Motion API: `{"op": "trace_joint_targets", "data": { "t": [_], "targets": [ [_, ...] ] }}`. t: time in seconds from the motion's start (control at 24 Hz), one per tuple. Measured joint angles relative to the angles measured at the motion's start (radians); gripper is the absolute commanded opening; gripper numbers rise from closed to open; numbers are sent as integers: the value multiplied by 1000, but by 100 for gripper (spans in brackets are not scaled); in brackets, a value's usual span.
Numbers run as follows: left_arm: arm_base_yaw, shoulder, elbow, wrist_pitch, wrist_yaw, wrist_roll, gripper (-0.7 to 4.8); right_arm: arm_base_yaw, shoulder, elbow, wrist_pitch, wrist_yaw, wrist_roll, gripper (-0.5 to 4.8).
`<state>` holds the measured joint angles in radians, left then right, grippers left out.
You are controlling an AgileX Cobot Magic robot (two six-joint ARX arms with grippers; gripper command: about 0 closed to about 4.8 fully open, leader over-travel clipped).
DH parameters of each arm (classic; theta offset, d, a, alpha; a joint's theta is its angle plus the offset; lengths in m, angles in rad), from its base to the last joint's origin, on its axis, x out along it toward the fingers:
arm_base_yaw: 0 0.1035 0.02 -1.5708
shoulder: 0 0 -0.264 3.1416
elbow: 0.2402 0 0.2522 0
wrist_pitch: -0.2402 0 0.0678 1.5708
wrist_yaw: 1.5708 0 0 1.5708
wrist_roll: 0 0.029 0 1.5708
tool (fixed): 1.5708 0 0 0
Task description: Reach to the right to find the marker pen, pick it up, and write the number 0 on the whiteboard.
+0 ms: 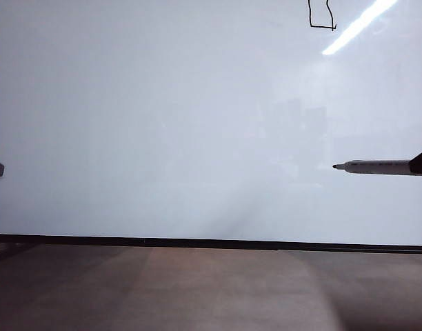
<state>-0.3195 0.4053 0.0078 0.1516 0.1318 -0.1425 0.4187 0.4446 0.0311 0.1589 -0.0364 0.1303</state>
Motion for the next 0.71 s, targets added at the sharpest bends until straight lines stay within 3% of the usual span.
{"op": "trace_joint_targets", "data": {
  "t": [0.29,0.46,0.62,0.71],
  "targets": [
    [0,0,0,-40,0,-4,-5,0,0,0,0,1,0,-1],
    [0,-172,0,-96,0,-4,-5,0,-6,0,-5,11,0,-1],
    [133,-311,0,-95,40,-4,-5,-60,-132,0,-67,-21,0,-1],
    [216,-354,0,-109,42,-4,-5,-143,-209,-2,-93,-47,0,0]
  ]
}}
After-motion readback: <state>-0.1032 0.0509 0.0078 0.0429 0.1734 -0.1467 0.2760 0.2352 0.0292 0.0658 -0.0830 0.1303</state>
